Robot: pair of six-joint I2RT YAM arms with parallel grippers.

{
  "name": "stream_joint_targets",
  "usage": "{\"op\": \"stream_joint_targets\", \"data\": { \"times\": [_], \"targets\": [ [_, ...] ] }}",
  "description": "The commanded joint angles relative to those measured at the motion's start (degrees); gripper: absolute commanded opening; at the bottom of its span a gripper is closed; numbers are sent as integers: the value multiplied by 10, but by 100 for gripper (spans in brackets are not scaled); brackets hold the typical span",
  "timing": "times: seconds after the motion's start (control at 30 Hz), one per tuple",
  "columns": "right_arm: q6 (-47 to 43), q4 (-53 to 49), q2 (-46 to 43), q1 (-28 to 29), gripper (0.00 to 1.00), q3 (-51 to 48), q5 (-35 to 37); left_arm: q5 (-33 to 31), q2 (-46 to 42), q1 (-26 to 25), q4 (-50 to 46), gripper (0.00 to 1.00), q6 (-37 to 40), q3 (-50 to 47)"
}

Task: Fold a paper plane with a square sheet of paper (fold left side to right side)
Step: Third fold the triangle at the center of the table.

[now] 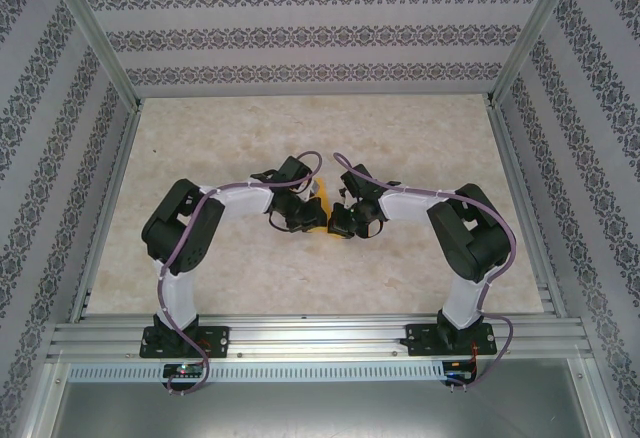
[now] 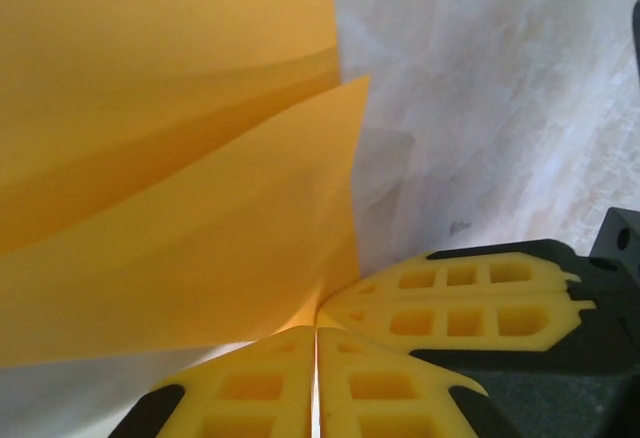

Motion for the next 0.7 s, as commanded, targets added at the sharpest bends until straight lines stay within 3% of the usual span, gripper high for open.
{"op": "stream_joint_targets", "data": {
  "times": [0.0, 0.67],
  "targets": [
    [-10, -49, 16, 1, 2, -22, 38, 6, 17, -9, 40, 11, -24, 0],
    [-12, -65, 20, 2, 2, -26, 44, -79, 51, 27, 10, 10, -21, -9]
  ]
}}
